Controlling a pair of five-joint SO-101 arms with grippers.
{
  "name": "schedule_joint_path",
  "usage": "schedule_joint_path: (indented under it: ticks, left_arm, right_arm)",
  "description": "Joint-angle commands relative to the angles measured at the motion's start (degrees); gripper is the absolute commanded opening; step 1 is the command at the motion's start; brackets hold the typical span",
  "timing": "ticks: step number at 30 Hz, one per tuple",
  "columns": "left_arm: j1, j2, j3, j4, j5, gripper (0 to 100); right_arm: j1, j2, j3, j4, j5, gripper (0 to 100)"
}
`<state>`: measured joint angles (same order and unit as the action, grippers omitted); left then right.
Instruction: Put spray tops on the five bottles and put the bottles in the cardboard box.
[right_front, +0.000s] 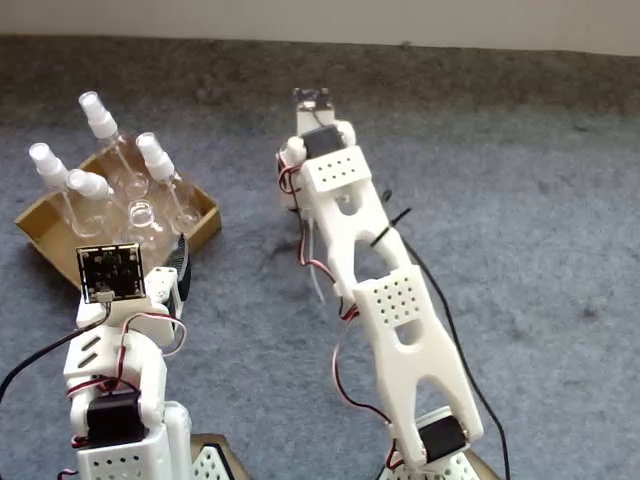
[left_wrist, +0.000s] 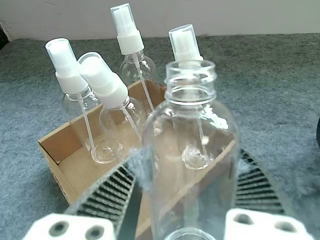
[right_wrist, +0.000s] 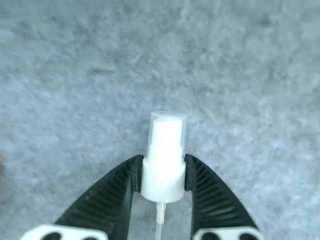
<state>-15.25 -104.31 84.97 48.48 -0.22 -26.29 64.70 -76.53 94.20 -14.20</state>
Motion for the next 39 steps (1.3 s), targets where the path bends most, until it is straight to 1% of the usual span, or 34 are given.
schedule_joint_path:
  ticks: [1, 4, 7, 10, 12, 16, 18, 23, 31, 36, 39]
  left_arm:
    - [4.1, -0.5, -0.4, -1.2, 0.4, 13]
    - [6.5, -0.5, -0.4, -1.2, 0.4, 13]
    - [9.5, -0.5, -0.4, -1.2, 0.4, 13]
    - [13.1, -0.5, -0.4, -1.2, 0.4, 13]
    - [15.5, -0.5, -0.4, -1.2, 0.4, 13]
    - [19.4, -0.5, 0.0, -1.1, 0.4, 13]
    - [21.3, -0.5, 1.7, -1.4, 0.3, 13]
    - [25.3, -0.5, 3.7, -1.4, 0.3, 13]
    - [25.8, -0.5, 3.9, -1.4, 0.3, 13]
    - [31.5, -0.5, 4.2, -1.1, 0.3, 12]
    - [32.5, -0.5, 4.3, -1.1, 0.3, 12]
  right_arm:
    - [1.2, -2.3, -10.4, 3.8, 0.5, 6.7]
    - [1.2, -1.8, -20.2, 6.5, 0.5, 6.7]
    - [0.9, -2.9, -26.9, 6.7, 0.5, 6.7]
    - [1.2, -5.1, -25.5, 6.8, 0.9, 6.7]
    - [1.4, -7.2, -24.7, 6.9, 4.8, 6.7]
    - [1.3, -13.1, -24.6, 7.0, 17.8, 6.7]
    - [1.4, -16.5, -24.6, 7.1, 20.5, 6.7]
    - [1.4, -25.9, -24.7, 7.1, 20.7, 6.7]
    - [1.4, -38.0, -24.5, 7.1, 20.7, 6.7]
    - [1.1, -46.2, -24.4, 7.2, 20.7, 6.7]
    - [1.4, -51.1, -24.3, 7.2, 20.7, 6.7]
